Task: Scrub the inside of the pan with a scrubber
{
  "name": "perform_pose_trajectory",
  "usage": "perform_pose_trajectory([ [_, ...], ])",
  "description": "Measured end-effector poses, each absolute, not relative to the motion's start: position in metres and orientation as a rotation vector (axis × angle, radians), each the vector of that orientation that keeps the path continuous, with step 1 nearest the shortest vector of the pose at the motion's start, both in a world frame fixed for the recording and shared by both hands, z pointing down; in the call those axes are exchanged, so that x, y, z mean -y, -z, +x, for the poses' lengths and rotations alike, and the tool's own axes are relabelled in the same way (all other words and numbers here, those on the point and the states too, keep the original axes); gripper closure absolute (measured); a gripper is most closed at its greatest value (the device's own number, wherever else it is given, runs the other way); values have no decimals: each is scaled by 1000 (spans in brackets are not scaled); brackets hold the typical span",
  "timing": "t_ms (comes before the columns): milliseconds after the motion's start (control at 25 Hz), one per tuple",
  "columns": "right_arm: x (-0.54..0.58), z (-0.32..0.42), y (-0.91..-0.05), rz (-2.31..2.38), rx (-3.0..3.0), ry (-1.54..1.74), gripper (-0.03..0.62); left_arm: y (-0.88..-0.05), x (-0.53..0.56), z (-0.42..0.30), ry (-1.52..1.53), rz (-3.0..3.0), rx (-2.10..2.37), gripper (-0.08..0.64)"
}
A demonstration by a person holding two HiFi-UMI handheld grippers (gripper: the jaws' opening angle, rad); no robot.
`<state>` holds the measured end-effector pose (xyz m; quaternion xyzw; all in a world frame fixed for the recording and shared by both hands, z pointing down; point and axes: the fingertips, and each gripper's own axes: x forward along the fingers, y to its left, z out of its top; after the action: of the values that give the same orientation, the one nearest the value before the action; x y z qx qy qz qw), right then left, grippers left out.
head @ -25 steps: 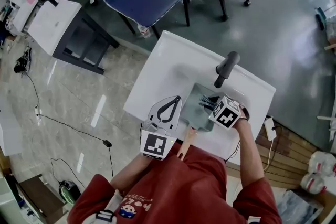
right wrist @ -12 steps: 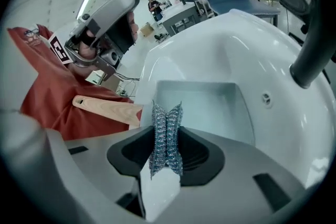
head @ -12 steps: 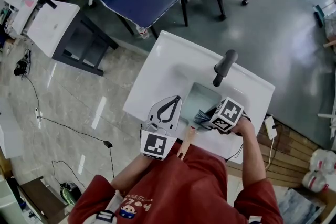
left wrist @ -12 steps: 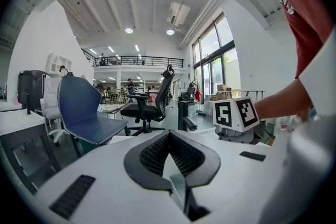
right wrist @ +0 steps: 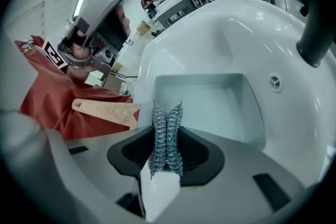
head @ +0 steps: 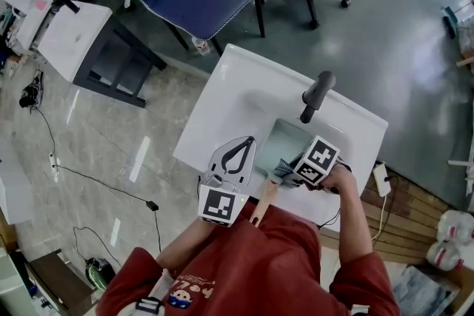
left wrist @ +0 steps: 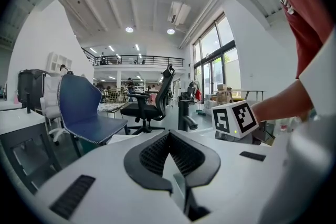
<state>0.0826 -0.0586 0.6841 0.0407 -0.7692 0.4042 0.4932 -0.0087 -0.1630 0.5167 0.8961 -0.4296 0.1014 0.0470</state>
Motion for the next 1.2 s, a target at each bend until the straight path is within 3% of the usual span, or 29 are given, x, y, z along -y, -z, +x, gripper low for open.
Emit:
perform_pose_trajectory([
  [1200,119,127,-729,392,1814,-739,440,-517,164,-1,-325,2743,1279,548],
])
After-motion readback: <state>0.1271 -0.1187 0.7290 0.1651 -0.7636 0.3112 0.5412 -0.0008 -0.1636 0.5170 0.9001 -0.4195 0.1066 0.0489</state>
